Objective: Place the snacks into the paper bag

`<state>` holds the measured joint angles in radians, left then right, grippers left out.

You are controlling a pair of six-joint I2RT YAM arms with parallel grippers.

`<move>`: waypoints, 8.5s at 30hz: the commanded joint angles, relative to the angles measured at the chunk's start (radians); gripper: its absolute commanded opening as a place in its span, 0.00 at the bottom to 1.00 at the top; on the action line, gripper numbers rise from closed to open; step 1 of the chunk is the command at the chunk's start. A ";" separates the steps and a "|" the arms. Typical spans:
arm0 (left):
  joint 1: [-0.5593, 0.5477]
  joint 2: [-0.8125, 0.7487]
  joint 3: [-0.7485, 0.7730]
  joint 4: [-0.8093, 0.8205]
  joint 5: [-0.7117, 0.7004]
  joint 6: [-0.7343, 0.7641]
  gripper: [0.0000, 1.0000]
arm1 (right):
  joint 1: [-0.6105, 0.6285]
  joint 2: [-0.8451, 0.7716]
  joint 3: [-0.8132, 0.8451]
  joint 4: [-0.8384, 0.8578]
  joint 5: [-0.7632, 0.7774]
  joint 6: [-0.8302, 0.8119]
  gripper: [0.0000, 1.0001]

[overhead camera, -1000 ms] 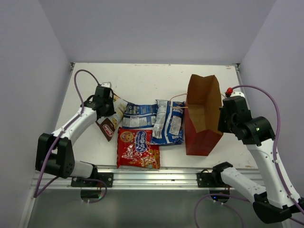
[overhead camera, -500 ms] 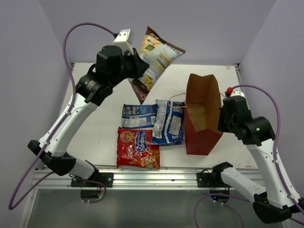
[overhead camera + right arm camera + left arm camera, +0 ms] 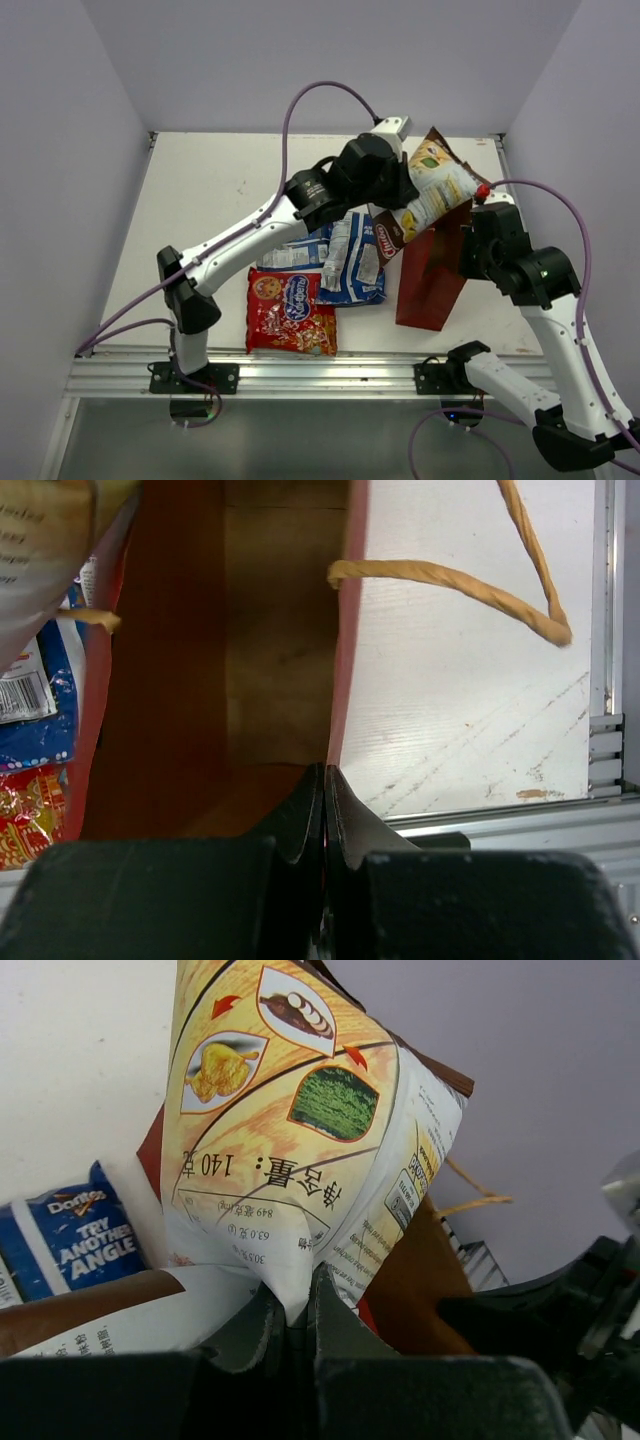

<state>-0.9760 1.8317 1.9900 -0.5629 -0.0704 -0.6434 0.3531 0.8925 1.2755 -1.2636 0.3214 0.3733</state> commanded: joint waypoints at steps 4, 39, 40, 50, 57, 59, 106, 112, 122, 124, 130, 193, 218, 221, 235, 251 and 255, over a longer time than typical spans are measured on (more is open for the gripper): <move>-0.029 0.057 0.365 0.078 -0.026 -0.064 0.00 | 0.003 -0.027 0.001 0.024 -0.016 -0.014 0.00; 0.046 0.213 -0.197 1.163 0.863 -0.372 0.00 | 0.001 -0.035 0.004 0.026 -0.013 -0.048 0.00; 0.046 0.209 -0.206 1.141 0.871 -0.358 0.00 | 0.001 -0.033 0.002 0.026 -0.015 -0.050 0.00; 0.033 0.141 -0.062 0.772 0.746 -0.076 0.97 | 0.001 -0.014 -0.005 0.043 -0.027 -0.053 0.00; 0.008 -0.064 -0.019 0.385 0.264 0.174 0.98 | 0.001 -0.003 -0.019 0.059 -0.021 -0.062 0.00; 0.010 -0.095 -0.036 0.345 0.227 0.189 0.99 | 0.001 -0.004 -0.036 0.069 -0.022 -0.062 0.00; 0.158 -0.044 -0.817 0.425 -0.098 0.085 0.00 | 0.001 0.022 -0.005 0.078 -0.021 -0.080 0.00; 0.151 -0.227 -0.651 0.258 -0.354 0.129 0.00 | 0.001 0.025 -0.001 0.078 -0.024 -0.080 0.00; 0.048 -0.221 -0.113 0.459 -0.182 0.321 0.00 | 0.003 0.028 -0.002 0.081 -0.033 -0.082 0.00; 0.028 -0.198 -0.058 0.517 -0.117 0.317 0.00 | 0.001 0.026 -0.002 0.079 -0.031 -0.080 0.00; -0.004 -0.065 -0.026 0.638 0.114 0.258 0.00 | 0.001 0.022 -0.001 0.078 -0.028 -0.082 0.00; 0.537 -0.134 -0.947 0.182 -0.345 0.039 1.00 | 0.001 0.043 0.002 0.105 -0.081 -0.094 0.00; 0.522 -0.323 -0.744 0.184 -0.186 0.083 0.00 | 0.001 0.062 0.015 0.110 -0.084 -0.093 0.00; 0.507 -0.344 -0.593 0.190 -0.077 0.093 0.00 | 0.001 0.062 0.013 0.112 -0.087 -0.093 0.00; 0.223 -0.034 0.185 0.382 0.356 -0.036 0.00 | 0.001 0.048 0.008 0.107 -0.102 -0.091 0.00; 0.148 0.017 -0.008 0.418 0.469 -0.107 0.00 | 0.001 0.033 -0.015 0.107 -0.097 -0.094 0.00; 0.135 -0.008 -0.071 0.359 0.478 -0.059 0.00 | 0.001 0.029 -0.016 0.109 -0.096 -0.093 0.00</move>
<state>-0.8310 1.8526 1.9537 -0.1593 0.3737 -0.7376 0.3527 0.9394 1.2526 -1.1816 0.2405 0.2970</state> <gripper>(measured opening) 0.007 0.010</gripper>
